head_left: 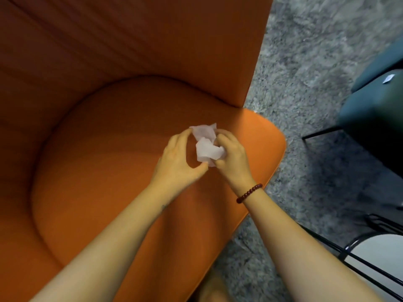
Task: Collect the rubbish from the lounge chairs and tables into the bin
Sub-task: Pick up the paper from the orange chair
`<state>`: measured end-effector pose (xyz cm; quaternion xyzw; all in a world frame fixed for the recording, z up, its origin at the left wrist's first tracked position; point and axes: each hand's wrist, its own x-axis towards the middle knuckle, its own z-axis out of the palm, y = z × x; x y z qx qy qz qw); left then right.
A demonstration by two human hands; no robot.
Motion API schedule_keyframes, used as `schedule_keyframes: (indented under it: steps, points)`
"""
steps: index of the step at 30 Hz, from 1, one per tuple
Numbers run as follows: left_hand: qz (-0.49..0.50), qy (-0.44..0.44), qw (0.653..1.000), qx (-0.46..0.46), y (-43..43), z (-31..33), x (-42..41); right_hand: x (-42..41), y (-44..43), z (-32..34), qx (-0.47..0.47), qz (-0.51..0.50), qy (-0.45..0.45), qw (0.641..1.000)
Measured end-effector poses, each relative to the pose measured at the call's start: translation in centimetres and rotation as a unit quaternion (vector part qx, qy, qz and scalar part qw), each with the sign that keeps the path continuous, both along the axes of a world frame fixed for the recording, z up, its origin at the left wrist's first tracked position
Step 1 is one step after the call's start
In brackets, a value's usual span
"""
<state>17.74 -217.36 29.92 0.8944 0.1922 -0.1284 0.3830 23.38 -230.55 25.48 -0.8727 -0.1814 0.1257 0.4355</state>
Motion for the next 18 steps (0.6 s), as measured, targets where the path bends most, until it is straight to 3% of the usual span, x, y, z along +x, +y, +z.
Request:
schedule_keyframes:
  steps: [5, 11, 14, 18]
  points:
    - [-0.063, -0.034, 0.996, -0.050, 0.6, 5.5, 1.1, -0.4, 1.0, 6.9, 0.073, 0.018, -0.035, 0.997]
    - [-0.096, -0.078, 0.992, -0.011, 1.7, 11.8, 1.1, -1.3, 1.6, 15.8, 0.115, 0.070, 0.038, 0.990]
    - [-0.070, -0.090, 0.993, 0.023, 3.0, 14.9, 0.8, -2.6, 1.8, 19.3, 0.101, 0.065, -0.002, 0.993]
    - [-0.081, -0.140, 0.986, 0.028, 4.7, 18.6, 0.1, -4.4, 2.5, 22.9, 0.099, -0.021, -0.082, 0.992]
